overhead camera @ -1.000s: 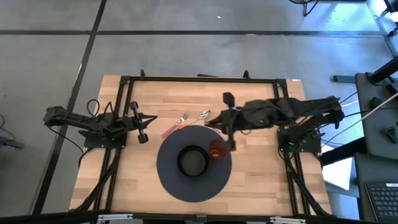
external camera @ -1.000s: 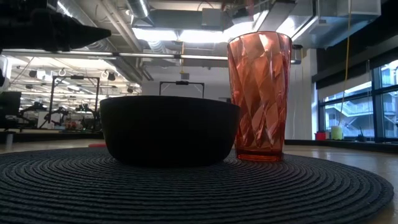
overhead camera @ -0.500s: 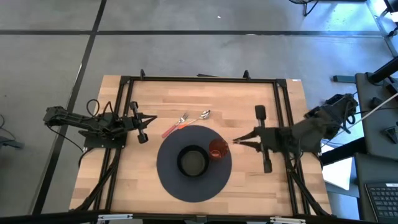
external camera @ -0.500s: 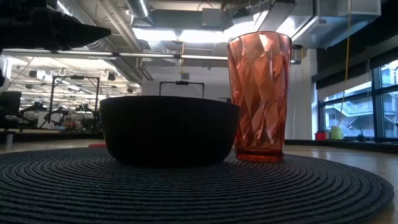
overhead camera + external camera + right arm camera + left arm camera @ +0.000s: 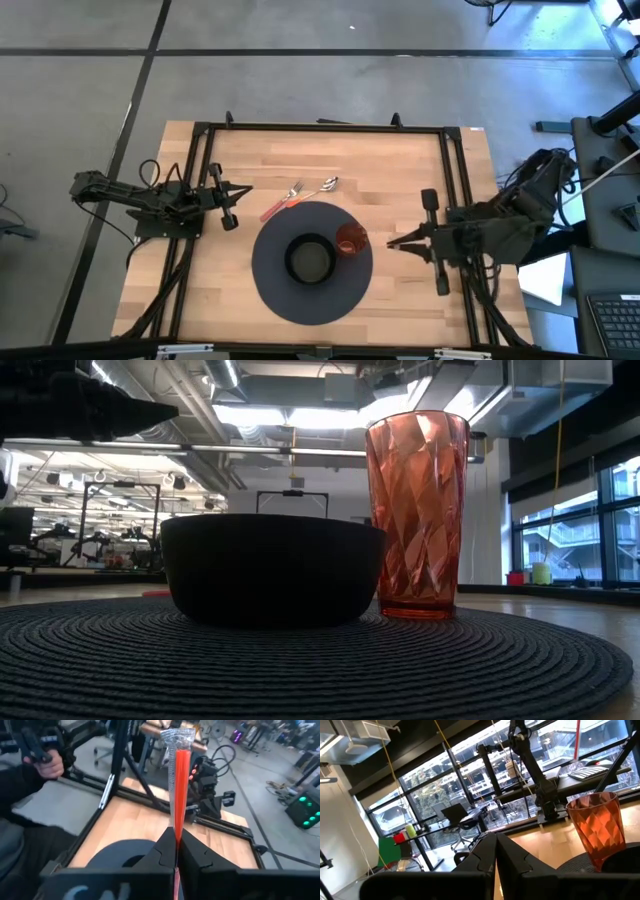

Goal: Pick & Place Utensil
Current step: Put the red straw into the orange cup

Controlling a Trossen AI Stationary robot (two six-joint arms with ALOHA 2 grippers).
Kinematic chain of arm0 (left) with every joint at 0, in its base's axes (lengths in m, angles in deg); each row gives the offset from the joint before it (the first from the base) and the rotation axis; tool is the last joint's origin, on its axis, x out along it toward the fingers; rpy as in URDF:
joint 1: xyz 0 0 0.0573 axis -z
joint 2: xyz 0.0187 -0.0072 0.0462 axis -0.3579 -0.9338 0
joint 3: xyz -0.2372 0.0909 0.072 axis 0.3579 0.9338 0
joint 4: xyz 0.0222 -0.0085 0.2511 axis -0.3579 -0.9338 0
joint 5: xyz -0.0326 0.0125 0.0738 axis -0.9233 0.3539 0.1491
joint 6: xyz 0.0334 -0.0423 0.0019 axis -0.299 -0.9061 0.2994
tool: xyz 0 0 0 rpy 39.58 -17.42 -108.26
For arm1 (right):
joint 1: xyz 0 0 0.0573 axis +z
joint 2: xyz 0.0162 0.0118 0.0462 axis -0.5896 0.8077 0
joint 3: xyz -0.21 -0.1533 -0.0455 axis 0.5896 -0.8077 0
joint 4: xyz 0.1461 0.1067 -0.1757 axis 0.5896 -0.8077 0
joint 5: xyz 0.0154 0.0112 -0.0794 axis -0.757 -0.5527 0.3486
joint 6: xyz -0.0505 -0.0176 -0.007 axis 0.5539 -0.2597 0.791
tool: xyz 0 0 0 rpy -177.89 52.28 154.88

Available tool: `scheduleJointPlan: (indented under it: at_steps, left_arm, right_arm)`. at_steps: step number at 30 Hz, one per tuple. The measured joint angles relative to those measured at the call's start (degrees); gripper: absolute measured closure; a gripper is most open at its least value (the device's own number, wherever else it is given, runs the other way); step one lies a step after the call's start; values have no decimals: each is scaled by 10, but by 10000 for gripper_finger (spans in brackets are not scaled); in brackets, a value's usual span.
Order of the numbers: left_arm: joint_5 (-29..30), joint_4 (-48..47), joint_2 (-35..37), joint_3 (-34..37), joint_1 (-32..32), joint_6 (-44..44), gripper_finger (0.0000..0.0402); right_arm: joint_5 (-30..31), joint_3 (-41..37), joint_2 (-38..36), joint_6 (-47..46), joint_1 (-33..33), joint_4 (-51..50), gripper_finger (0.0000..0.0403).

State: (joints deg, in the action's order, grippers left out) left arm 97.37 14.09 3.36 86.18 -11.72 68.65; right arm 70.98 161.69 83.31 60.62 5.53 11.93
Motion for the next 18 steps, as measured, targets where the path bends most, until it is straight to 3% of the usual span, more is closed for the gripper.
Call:
scheduleJointPlan:
  at_steps: [12,18]
  left_arm:
    - [0,9,0,0,0,0,393]
    - [0,10,0,0,0,0,394]
  right_arm:
    - [-10,-339,-228,94,-41,342,398]
    - [-42,-440,-258,112,-65,463,398]
